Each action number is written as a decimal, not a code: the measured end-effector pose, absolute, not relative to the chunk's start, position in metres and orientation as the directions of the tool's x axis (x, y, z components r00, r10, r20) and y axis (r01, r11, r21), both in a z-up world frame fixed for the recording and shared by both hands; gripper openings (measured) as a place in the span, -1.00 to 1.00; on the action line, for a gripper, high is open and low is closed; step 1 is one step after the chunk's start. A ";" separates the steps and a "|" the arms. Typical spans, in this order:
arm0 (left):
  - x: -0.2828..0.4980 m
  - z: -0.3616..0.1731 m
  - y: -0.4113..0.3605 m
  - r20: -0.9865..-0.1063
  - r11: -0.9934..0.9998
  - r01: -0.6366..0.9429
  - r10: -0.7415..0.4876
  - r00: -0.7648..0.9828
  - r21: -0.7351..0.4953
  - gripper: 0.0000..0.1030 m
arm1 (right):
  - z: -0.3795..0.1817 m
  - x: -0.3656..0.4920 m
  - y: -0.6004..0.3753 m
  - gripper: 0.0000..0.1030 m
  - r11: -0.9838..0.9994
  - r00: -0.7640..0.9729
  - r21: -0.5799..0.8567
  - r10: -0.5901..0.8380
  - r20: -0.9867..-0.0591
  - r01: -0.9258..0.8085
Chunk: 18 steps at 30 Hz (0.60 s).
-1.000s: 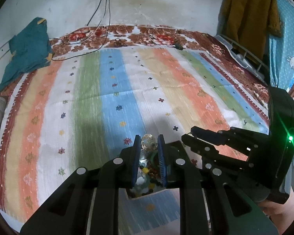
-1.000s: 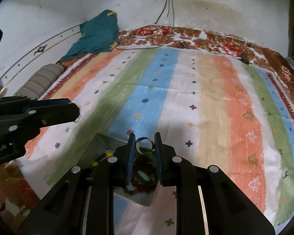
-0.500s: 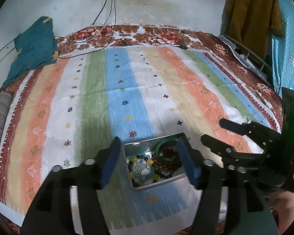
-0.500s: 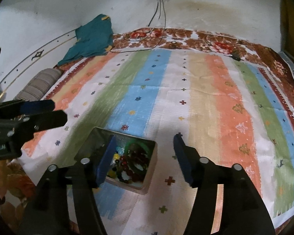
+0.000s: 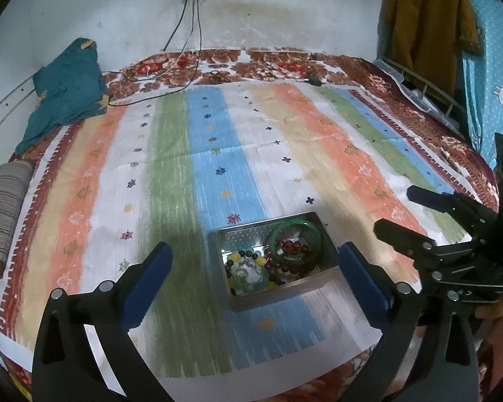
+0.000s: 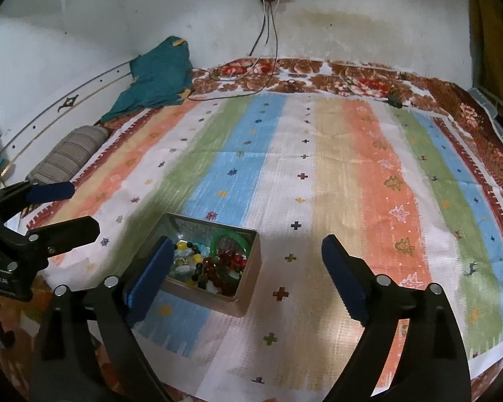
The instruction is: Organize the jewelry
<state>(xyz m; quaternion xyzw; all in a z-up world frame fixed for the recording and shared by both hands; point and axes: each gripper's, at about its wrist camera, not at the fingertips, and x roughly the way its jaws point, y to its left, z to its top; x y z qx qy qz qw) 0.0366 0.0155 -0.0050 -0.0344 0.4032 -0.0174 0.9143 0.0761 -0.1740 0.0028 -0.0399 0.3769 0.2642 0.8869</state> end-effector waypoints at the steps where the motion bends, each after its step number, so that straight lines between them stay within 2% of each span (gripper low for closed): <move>1: 0.036 -0.005 0.016 -0.736 0.997 0.002 -0.058 0.675 -0.077 0.89 | 0.004 0.074 -0.175 0.81 0.858 0.581 0.123 0.436 -0.687 -0.499; 18: 0.021 -0.001 0.015 -0.717 0.998 -0.016 -0.036 0.697 -0.066 0.89 | 0.015 0.051 -0.189 0.84 0.834 0.587 0.138 0.483 -0.649 -0.534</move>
